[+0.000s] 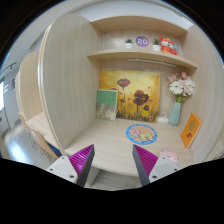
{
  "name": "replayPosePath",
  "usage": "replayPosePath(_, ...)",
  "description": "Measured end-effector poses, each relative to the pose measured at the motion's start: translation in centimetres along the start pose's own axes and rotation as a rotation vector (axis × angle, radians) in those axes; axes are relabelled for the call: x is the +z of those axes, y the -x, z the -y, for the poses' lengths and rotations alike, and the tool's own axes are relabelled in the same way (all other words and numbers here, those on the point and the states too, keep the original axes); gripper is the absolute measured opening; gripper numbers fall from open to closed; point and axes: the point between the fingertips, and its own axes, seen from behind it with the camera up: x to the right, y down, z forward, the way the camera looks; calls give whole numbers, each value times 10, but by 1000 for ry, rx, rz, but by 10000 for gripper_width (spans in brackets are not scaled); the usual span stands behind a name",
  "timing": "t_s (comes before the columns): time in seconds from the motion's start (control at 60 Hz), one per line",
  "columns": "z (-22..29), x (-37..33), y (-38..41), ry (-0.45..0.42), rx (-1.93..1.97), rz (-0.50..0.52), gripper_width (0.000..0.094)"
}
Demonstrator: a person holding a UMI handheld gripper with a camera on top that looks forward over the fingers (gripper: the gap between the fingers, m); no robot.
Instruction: Arrange mouse
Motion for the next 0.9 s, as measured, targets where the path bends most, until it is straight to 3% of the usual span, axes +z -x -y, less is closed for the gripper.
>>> replayPosePath(0.283,-86,5,-65,130,42,-87,764)
replayPosePath(0.533,-159,-2,-172,246,99,-238,763)
replayPosePath(0.7,-181,14,-232,288,112,-287,761)
replayPosePath(0.9,-173,65,-280,287,87,-284,760)
